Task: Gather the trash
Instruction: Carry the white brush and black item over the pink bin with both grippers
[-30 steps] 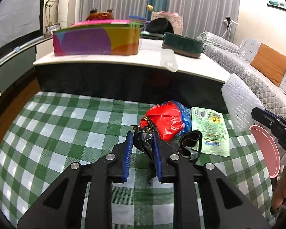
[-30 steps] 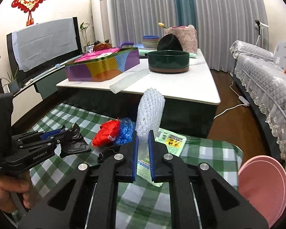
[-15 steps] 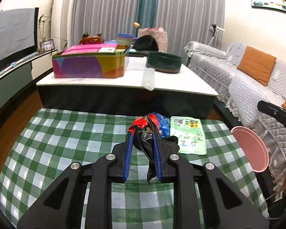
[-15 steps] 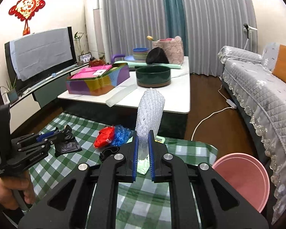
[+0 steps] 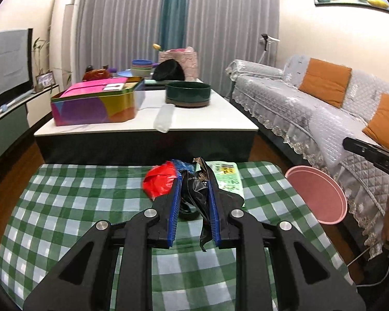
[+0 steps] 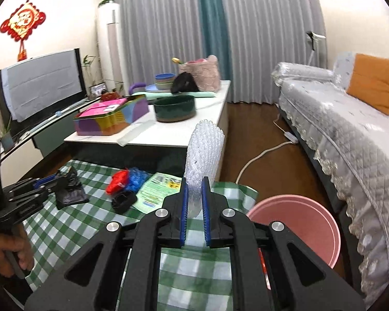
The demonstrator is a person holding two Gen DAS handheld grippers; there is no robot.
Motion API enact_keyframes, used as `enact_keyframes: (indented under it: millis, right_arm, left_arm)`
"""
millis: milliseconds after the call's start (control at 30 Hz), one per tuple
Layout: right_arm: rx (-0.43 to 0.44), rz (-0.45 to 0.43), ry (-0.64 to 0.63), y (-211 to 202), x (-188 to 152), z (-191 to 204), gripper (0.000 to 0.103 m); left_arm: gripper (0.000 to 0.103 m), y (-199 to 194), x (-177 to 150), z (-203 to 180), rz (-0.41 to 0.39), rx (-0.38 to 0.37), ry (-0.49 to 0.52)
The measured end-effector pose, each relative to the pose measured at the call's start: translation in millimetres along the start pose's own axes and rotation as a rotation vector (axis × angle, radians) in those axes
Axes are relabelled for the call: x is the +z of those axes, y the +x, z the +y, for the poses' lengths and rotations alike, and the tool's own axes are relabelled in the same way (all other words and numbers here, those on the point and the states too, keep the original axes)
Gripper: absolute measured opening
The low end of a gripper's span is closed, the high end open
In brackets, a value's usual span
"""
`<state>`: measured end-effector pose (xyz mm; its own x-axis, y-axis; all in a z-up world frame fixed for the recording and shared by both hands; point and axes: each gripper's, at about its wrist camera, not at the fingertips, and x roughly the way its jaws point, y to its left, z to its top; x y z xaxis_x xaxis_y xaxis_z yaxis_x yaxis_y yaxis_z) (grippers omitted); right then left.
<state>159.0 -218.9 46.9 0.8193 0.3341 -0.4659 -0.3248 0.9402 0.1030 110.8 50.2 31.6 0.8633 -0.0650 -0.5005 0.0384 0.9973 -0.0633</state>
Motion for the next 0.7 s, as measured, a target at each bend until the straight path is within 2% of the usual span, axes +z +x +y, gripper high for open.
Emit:
enact_keyframes:
  millis: [167,700]
  right_arm:
    - [-0.034,-0.004,0.009,-1.4,-5.3,-18.5,0.010]
    - [-0.070,-0.004,0.013,-2.4,-11.8,-28.1,0.010]
  left_arm:
    - [0.021,2.1,-0.2,-13.1,0.001,-0.015,0.021]
    - [0.021,9.2,-3.5,-31.1,0.015,-0.045,0.050]
